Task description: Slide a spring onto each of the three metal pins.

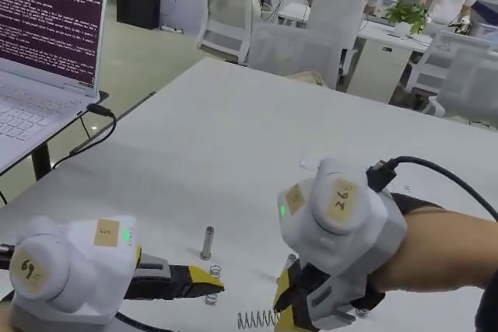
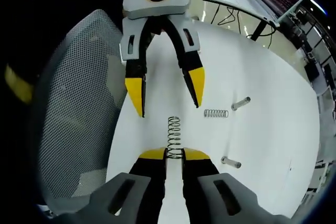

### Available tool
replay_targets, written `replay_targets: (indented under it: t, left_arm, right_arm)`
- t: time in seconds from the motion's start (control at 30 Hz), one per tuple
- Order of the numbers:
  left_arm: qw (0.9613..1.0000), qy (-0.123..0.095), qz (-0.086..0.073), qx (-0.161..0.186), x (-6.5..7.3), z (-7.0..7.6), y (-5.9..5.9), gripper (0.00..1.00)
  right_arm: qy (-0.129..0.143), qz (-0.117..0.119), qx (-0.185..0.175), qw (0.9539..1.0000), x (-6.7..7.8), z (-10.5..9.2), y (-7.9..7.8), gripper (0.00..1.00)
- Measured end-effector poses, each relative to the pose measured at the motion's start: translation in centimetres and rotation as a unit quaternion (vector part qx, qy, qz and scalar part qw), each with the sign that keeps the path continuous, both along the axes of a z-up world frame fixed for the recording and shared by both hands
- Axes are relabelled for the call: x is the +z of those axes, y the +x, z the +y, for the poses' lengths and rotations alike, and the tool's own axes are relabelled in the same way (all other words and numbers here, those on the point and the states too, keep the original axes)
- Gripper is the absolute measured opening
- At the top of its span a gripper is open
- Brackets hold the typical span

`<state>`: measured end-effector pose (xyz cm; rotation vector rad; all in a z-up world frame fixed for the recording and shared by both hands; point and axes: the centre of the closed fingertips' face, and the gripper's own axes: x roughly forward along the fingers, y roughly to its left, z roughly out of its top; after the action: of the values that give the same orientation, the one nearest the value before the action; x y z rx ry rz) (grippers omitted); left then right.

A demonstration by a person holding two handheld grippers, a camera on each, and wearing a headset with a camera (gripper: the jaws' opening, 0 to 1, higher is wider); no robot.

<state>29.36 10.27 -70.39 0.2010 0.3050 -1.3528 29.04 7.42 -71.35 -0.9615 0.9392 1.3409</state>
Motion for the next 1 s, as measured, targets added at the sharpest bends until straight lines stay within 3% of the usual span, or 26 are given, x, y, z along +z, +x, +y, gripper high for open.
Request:
replay_targets:
  t: [0.7, 1.0]
  left_arm:
    - [0.9974, 0.035, -0.045, -0.043, -0.5, -1.5, -0.8, 0.07]
    - [0.9964, 0.046, -0.056, -0.044, -0.7, -1.4, -0.7, 0.03]
  right_arm:
    - [-0.023, 0.004, 0.015, 0.9996, -0.1, 0.9, -0.7, 0.08]
    - [-0.024, 0.001, 0.017, 0.9996, 0.3, 1.2, -0.9, 0.08]
